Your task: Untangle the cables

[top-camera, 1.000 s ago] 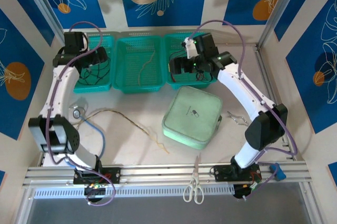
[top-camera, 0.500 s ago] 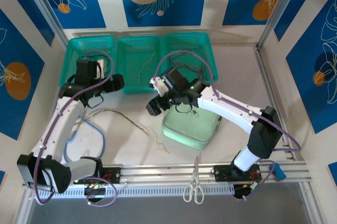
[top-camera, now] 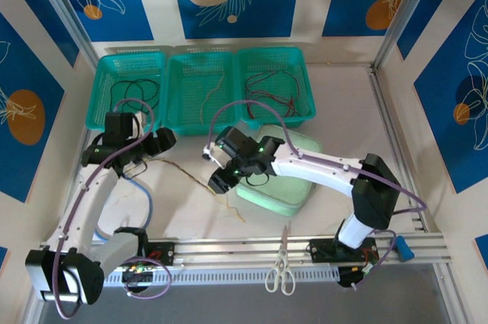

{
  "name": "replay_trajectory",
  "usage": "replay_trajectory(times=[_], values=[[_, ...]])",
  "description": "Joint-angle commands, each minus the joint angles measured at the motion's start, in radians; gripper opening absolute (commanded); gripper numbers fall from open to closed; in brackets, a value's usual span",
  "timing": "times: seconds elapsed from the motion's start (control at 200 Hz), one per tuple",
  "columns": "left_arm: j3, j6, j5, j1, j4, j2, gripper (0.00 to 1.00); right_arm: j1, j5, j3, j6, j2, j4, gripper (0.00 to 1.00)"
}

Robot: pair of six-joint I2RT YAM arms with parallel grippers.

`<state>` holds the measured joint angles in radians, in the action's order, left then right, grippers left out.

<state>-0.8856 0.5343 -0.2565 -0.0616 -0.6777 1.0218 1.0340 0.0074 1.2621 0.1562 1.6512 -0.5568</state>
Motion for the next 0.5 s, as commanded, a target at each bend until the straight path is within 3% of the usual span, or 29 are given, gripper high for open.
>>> replay_trajectory(times=[0.0, 0.135, 0.285, 0.495], values=[[0.033, 0.05, -0.07, 0.012, 0.035, -0.026, 0.88, 0.041, 0.03, 0.039, -0.006, 0.066, -0.055, 0.49], [0.067, 0.049, -0.064, 0.028, 0.03, -0.05, 0.88, 0.071, 0.082, 0.07, -0.017, 0.126, -0.104, 0.45], [0.116, 0.057, -0.149, 0.107, 0.059, -0.057, 0.87, 0.101, 0.131, 0.106, -0.025, 0.18, -0.154, 0.43], [0.102, 0.031, -0.142, 0.122, 0.033, -0.06, 0.87, 0.122, 0.165, 0.135, -0.021, 0.25, -0.194, 0.39]])
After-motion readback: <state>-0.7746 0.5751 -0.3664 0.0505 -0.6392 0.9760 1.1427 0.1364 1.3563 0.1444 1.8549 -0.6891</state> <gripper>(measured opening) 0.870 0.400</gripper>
